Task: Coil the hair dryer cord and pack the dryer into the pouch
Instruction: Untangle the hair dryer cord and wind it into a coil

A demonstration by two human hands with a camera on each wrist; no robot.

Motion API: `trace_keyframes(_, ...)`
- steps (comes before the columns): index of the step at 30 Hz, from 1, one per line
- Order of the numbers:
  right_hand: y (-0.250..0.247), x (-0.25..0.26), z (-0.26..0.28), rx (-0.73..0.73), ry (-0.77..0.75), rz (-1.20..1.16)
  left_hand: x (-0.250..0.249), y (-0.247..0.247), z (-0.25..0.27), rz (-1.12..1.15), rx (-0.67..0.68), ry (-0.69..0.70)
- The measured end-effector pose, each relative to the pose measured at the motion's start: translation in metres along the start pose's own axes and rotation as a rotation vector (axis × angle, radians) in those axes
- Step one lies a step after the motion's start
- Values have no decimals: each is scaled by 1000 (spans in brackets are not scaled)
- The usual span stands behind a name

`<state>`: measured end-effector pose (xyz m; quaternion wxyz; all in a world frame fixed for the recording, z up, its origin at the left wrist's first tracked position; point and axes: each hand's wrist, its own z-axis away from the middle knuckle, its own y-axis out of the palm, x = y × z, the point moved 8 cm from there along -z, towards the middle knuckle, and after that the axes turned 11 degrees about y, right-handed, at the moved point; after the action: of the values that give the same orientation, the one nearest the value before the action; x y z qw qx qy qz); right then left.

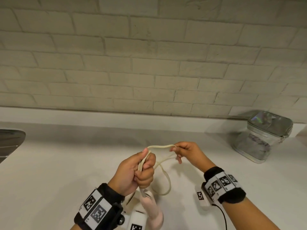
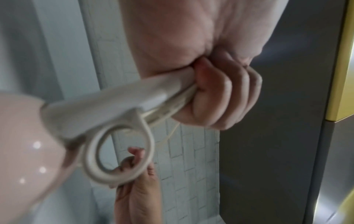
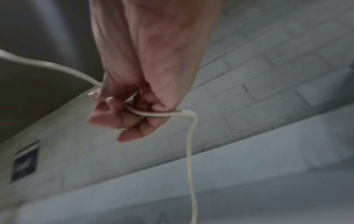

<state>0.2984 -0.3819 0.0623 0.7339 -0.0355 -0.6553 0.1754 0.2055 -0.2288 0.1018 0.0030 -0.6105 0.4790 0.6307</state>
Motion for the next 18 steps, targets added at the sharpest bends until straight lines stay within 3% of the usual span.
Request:
trace_keyframes(3, 31, 4, 2, -40, -43, 375, -4, -2, -8, -28, -42, 64)
trace_keyframes(5, 64, 5, 11, 67, -100, 788, -8, -9, -13, -59, -118, 94)
trace_keyframes(9, 113, 18, 57, 124, -453, 1319, -23, -28, -20, -304, -280, 185)
trace_keyframes(13, 112, 46, 85, 65, -708, 1361, -28, -36, -27, -485, -342, 177)
trace_keyframes(15, 101, 67, 89, -19, -730, 1349, -24, -35, -30, -561, -354, 133)
trace_keyframes(18, 83, 95, 95, -85, -677, 1022, -16, -24, -33, -666, -330, 47)
